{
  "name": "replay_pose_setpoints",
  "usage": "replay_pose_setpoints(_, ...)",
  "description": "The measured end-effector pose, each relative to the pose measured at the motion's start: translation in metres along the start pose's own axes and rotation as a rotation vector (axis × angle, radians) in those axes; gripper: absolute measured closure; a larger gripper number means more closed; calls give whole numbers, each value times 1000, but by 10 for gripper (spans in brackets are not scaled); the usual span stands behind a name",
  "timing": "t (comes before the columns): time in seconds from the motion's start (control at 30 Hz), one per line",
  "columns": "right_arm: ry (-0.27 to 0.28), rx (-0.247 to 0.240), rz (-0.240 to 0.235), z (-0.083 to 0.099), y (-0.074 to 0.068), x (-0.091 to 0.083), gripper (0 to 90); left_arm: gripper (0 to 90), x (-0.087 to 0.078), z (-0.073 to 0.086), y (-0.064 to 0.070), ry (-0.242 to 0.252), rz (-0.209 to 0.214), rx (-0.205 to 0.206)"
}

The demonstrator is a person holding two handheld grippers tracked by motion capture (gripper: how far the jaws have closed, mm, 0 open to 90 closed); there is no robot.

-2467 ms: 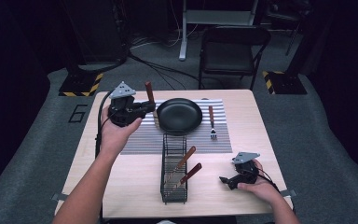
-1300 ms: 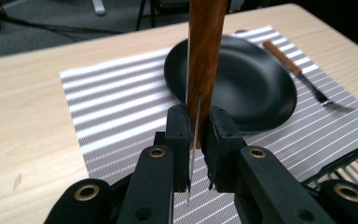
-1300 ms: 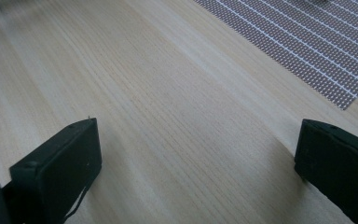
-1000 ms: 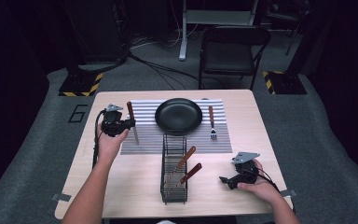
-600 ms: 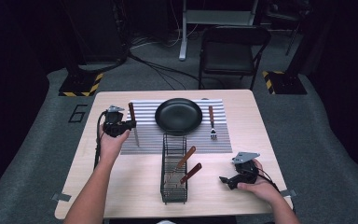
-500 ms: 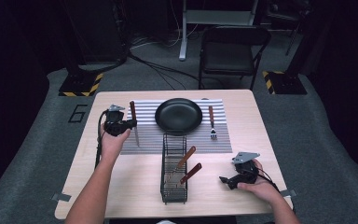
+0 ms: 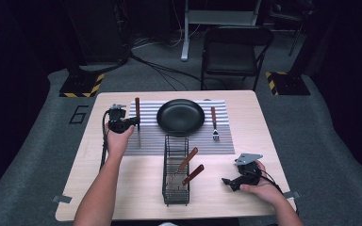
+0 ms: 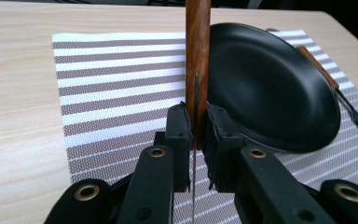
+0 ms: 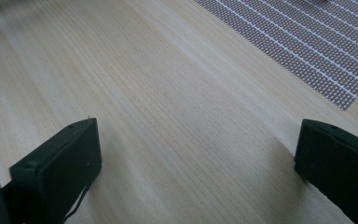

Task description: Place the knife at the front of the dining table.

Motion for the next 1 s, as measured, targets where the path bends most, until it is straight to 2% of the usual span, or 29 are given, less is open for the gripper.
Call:
replay_pose_setpoints(0.13, 0, -1, 0, 0, 0, 0, 0, 804, 7, 3, -6, 13, 7, -46)
replay_pose_setpoints(0.43, 0, 0, 1, 0, 0, 0, 0, 805, 21, 5, -7, 29, -9, -71)
replay_pose_setpoints(0.63, 0, 0, 0, 0, 0, 0, 0, 806, 32, 10, -11, 14, -31, -110)
replay_pose_setpoints(0.7, 0, 0, 0, 0, 0, 0, 0, 806, 34, 12, -13, 9, -36, -111)
replay_pose_setpoints(0.9, 0, 0, 0, 0, 0, 0, 0, 806, 42, 19, -20, -10, -50, -162)
replay_pose_setpoints(1.0, 0, 0, 0, 0, 0, 0, 0, 806, 45, 20, -21, -10, -59, -162)
Point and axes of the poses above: each handheld gripper's, and its own axes: x roughly forward along the jaws, z roughly out of its underside, y roughly to its right, the point moved 6 cm from there along x, roughly forward along the jaws, and after that the axes turned 14 degrees about x, right-handed, at the moved point
